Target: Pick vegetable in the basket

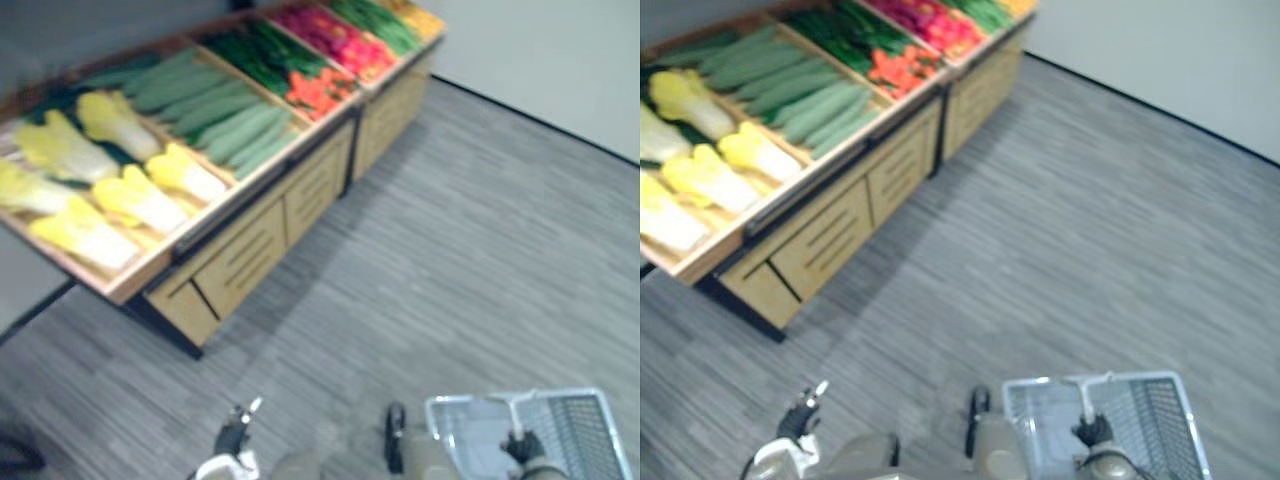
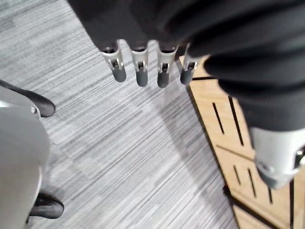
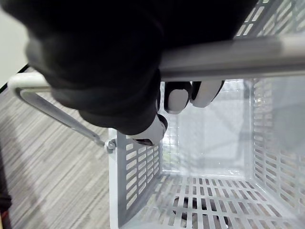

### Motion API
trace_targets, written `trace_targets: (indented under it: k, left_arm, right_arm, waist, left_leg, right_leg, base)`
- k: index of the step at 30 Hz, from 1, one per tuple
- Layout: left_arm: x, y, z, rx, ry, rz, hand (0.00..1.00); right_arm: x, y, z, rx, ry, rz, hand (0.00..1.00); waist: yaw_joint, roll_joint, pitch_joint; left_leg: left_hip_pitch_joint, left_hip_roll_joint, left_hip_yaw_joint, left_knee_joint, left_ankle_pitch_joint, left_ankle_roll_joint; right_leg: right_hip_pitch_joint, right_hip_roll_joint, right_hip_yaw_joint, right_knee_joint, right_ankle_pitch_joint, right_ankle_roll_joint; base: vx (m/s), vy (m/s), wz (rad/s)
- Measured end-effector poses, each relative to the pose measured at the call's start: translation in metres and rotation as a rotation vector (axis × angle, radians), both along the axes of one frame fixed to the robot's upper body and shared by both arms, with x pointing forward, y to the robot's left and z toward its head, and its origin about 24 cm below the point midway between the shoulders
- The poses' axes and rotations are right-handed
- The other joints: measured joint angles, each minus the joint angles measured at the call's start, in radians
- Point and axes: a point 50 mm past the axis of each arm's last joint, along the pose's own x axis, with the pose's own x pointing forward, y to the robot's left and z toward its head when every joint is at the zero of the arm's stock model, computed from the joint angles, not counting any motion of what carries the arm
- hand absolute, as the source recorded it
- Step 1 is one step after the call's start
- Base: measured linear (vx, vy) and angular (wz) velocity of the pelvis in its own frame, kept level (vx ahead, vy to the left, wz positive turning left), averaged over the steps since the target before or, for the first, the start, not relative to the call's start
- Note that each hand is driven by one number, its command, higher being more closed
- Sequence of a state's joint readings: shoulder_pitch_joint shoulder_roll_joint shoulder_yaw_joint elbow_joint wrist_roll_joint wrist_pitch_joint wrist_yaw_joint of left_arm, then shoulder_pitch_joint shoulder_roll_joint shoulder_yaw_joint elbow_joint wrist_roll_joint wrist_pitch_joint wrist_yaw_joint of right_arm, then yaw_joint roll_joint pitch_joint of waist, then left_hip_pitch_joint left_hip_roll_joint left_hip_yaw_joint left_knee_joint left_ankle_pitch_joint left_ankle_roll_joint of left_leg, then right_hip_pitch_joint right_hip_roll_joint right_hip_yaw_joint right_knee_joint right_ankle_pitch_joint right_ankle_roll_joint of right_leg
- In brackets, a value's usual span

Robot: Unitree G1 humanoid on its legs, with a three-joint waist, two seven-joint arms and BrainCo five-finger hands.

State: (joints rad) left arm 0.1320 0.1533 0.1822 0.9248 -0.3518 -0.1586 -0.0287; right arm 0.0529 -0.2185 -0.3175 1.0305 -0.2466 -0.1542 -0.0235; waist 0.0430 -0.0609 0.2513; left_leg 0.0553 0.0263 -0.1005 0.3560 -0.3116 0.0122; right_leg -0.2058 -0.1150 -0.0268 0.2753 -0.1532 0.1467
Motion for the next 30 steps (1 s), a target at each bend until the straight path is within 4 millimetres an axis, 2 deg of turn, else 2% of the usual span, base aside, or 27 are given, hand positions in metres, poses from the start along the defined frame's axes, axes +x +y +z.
trace_targets:
  k: [1, 2, 3, 4, 5, 6, 8, 9, 10, 11, 12, 13, 15, 16, 17, 18, 19, 20, 22, 23, 24, 26, 28, 29, 30]
  left_arm:
    - [-0.008, 0.005, 0.0, 0.006, 0.005, 0.032, 0.0]
    - [-0.016, 0.008, 0.0, -0.003, -0.002, 0.093, 0.0]
    - [-0.021, 0.001, -0.003, -0.039, -0.009, 0.128, 0.0]
    - [-0.024, -0.004, -0.004, -0.057, -0.011, 0.135, 0.0]
    - [-0.03, -0.011, -0.006, -0.082, -0.008, 0.145, 0.0]
    - [-0.04, -0.012, -0.009, -0.092, 0.015, 0.147, 0.0]
    - [-0.043, -0.013, -0.01, -0.106, 0.026, 0.136, 0.0]
    - [-0.039, -0.018, -0.011, -0.123, 0.017, 0.117, 0.0]
    - [-0.038, -0.021, -0.011, -0.13, 0.015, 0.109, 0.0]
    - [-0.029, -0.028, -0.01, -0.14, -0.009, 0.089, 0.0]
    - [-0.025, -0.031, -0.01, -0.143, -0.022, 0.08, 0.0]
    - [-0.016, -0.034, -0.008, -0.141, -0.052, 0.067, 0.0]
    - [-0.005, -0.033, -0.004, -0.147, -0.099, 0.089, 0.0]
    - [0.001, -0.029, -0.001, -0.131, -0.117, 0.098, 0.0]
    - [0.006, -0.027, 0.002, -0.12, -0.143, 0.119, 0.0]
    - [0.011, -0.027, 0.005, -0.105, -0.161, 0.121, 0.0]
    - [0.032, -0.022, 0.02, -0.056, -0.257, 0.11, 0.0]
    - [0.04, -0.02, 0.027, -0.042, -0.298, 0.111, 0.0]
    - [0.06, -0.012, 0.046, 0.001, -0.403, 0.12, 0.0]
    - [0.082, -0.003, 0.069, 0.038, -0.523, 0.141, 0.0]
    - [0.091, 0.0, 0.077, 0.056, -0.562, 0.139, 0.0]
    - [0.114, 0.013, 0.101, 0.117, -0.665, 0.134, 0.0]
    - [0.117, 0.025, 0.116, 0.164, -0.728, 0.184, 0.0]
    - [0.114, 0.036, 0.128, 0.207, -0.773, 0.235, 0.0]
    - [0.113, 0.043, 0.141, 0.237, -0.83, 0.269, 0.0]
  right_arm:
    - [0.0, 0.002, -0.001, 0.018, -0.002, -0.009, 1.0]
    - [0.001, 0.0, 0.001, 0.019, 0.0, -0.018, 1.0]
    - [0.003, -0.01, 0.005, 0.01, -0.005, -0.037, 1.0]
    - [0.004, -0.013, 0.007, 0.004, -0.005, -0.036, 1.0]
    - [0.009, -0.016, 0.011, -0.007, -0.018, -0.034, 1.0]
    - [0.012, -0.016, 0.011, 0.002, -0.007, -0.028, 1.0]
    - [0.011, -0.018, 0.011, 0.014, 0.004, -0.031, 1.0]
    - [0.011, -0.021, 0.012, 0.012, 0.001, -0.041, 1.0]
    - [0.013, -0.023, 0.014, 0.012, -0.007, -0.049, 1.0]
    - [0.015, -0.027, 0.016, 0.013, -0.016, -0.071, 1.0]
    - [0.015, -0.028, 0.016, 0.016, -0.015, -0.081, 1.0]
    - [0.014, -0.028, 0.015, 0.028, -0.009, -0.091, 1.0]
    - [0.013, -0.025, 0.013, 0.051, 0.0, -0.087, 1.0]
    - [0.01, -0.02, 0.008, 0.071, 0.028, -0.092, 1.0]
    - [0.009, -0.016, 0.004, 0.084, 0.05, -0.089, 1.0]
    - [0.009, -0.014, 0.003, 0.087, 0.059, -0.078, 1.0]
    - [0.003, -0.004, -0.003, 0.11, 0.09, -0.068, 1.0]
    - [-0.002, -0.001, -0.006, 0.121, 0.109, -0.073, 1.0]
    - [-0.019, 0.006, -0.014, 0.141, 0.165, -0.086, 1.0]
    - [-0.032, 0.012, -0.019, 0.156, 0.198, -0.105, 1.0]
    - [-0.038, 0.014, -0.021, 0.16, 0.208, -0.117, 1.0]
    - [-0.053, 0.02, -0.025, 0.185, 0.222, -0.177, 1.0]
    - [-0.063, 0.022, -0.027, 0.201, 0.233, -0.219, 1.0]
    - [-0.069, 0.025, -0.028, 0.21, 0.245, -0.229, 1.0]
    - [-0.073, 0.026, -0.029, 0.214, 0.258, -0.231, 1.0]
  waist:
    - [0.008, -0.014, -0.01]
    - [0.016, -0.003, -0.011]
    - [0.011, 0.04, -0.008]
    - [0.014, 0.064, -0.011]
    - [0.023, 0.103, -0.001]
    - [0.025, 0.104, 0.001]
    - [0.031, 0.091, 0.0]
    - [0.028, 0.081, -0.001]
    - [0.024, 0.081, -0.001]
    - [0.014, 0.082, 0.0]
    - [0.008, 0.083, -0.001]
    - [-0.003, 0.084, -0.001]
    - [-0.002, 0.077, -0.004]
    - [-0.004, 0.047, -0.004]
    - [-0.005, 0.036, -0.004]
    - [-0.009, 0.028, -0.007]
    - [-0.015, 0.019, -0.004]
    - [-0.014, 0.02, -0.003]
    - [-0.017, 0.029, 0.001]
    - [-0.022, 0.027, 0.0]
    - [-0.028, 0.028, -0.001]
    - [-0.06, 0.016, -0.008]
    - [-0.058, -0.006, -0.021]
    - [-0.047, -0.015, -0.029]
    - [-0.036, -0.034, -0.048]
  left_leg:
    - [0.013, -0.003, -0.002, 0.033, -0.042, -0.02]
    - [0.024, 0.018, 0.008, 0.108, -0.086, -0.056]
    - [-0.053, 0.069, 0.046, 0.29, -0.067, -0.07]
    - [-0.11, 0.105, 0.066, 0.396, -0.029, -0.071]
    - [-0.213, 0.176, 0.117, 0.573, 0.047, -0.06]
    - [-0.253, 0.206, 0.186, 0.624, 0.045, -0.062]
    - [-0.258, 0.205, 0.292, 0.548, 0.035, -0.067]
    - [-0.238, 0.171, 0.395, 0.353, 0.038, -0.072]
    - [-0.235, 0.151, 0.427, 0.26, 0.044, -0.075]
    - [-0.227, 0.114, 0.509, 0.077, 0.089, -0.072]
    - [-0.225, 0.101, 0.558, 0.006, 0.12, -0.067]
    - [-0.222, 0.091, 0.649, -0.08, 0.164, -0.043]
    - [-0.209, 0.093, 0.725, -0.116, 0.184, 0.008]
    - [-0.202, 0.079, 0.719, -0.097, 0.196, 0.082]
    - [-0.187, 0.056, 0.709, -0.097, 0.178, 0.108]
    - [-0.18, 0.045, 0.691, -0.101, 0.172, 0.118]
    - [-0.153, 0.034, 0.623, -0.106, 0.168, 0.119]
    - [-0.139, 0.034, 0.598, -0.107, 0.166, 0.114]
    - [-0.104, 0.033, 0.524, -0.115, 0.157, 0.099]
    - [-0.082, 0.03, 0.443, -0.13, 0.156, 0.086]
    - [-0.079, 0.028, 0.407, -0.133, 0.157, 0.079]
    - [-0.062, -0.003, 0.293, -0.164, 0.171, 0.056]
    - [-0.027, -0.025, 0.251, -0.161, 0.163, 0.04]
    - [-0.001, -0.041, 0.251, -0.16, 0.149, 0.018]
    - [0.016, -0.048, 0.25, -0.156, 0.129, -0.005]
  right_leg:
    - [0.0, -0.003, -0.002, 0.036, 0.008, -0.016]
    - [0.001, 0.001, -0.015, 0.129, 0.047, -0.042]
    - [0.013, 0.018, -0.072, 0.166, -0.017, -0.064]
    - [0.027, 0.034, -0.094, 0.159, -0.03, -0.074]
    - [0.085, 0.062, -0.118, 0.125, -0.045, -0.094]
    - [0.144, 0.065, -0.14, 0.086, -0.055, -0.111]
    - [0.217, 0.049, -0.174, 0.031, -0.044, -0.11]
    - [0.267, 0.031, -0.208, -0.011, -0.046, -0.108]
    - [0.281, 0.028, -0.224, -0.026, -0.047, -0.107]
    - [0.301, 0.024, -0.26, -0.049, -0.049, -0.107]
    - [0.308, 0.025, -0.278, -0.058, -0.051, -0.103]
    - [0.324, 0.033, -0.312, -0.065, -0.064, -0.093]
    - [0.332, 0.039, -0.341, -0.02, -0.141, -0.083]
    - [0.322, 0.002, -0.363, 0.084, -0.203, -0.043]
    - [0.242, -0.055, -0.356, 0.31, -0.194, -0.013]
    - [0.191, -0.087, -0.353, 0.429, -0.161, 0.013]
    - [0.092, -0.14, -0.331, 0.63, -0.111, 0.0]
    - [0.083, -0.139, -0.326, 0.628, -0.113, -0.003]
    - [0.082, -0.121, -0.305, 0.535, -0.117, -0.01]
    - [0.08, -0.073, -0.231, 0.356, -0.111, 0.0]
    - [0.08, -0.049, -0.183, 0.274, -0.109, 0.004]
    - [0.088, -0.01, -0.023, 0.05, -0.07, 0.028]
    - [0.104, -0.011, 0.035, -0.034, 0.026, 0.002]
    - [0.118, -0.015, 0.036, -0.06, 0.132, -0.027]
    - [0.131, -0.026, 0.02, -0.055, 0.142, -0.029]
  base:
    - [0.56, -0.507, 0.87]
    - [0.65, -0.567, 1.13]
    - [0.49, -0.452, 1.01]
    - [0.42, -0.393, 0.83]
    - [0.4, -0.366, 0.5]
    - [0.42, -0.341, 0.47]
    - [0.37, -0.301, 0.5]
    - [0.35, -0.259, 0.6]
    - [0.33, -0.181, 0.69]
    - [0.33, -0.121, 0.57]
    - [0.38, -0.099, 0.79]
    - [0.38, -0.042, 0.75]
    - [0.31, 0.025, 0.55]
    - [0.3, 0.058, 0.39]
    - [0.28, 0.059, 0.45]
    - [0.35, 0.07, 0.84]
    - [0.32, 0.045, 0.92]
    - [0.34, 0.032, 1.07]
    - [0.29, -0.033, 1.16]
    - [0.3, -0.077, 1.55]
    - [0.27, -0.119, 1.71]
    - [0.29, -0.184, 1.81]
    - [0.3, -0.239, 1.17]
    - [0.3, -0.302, 0.5]
    - [0.3, -0.318, 0.33]
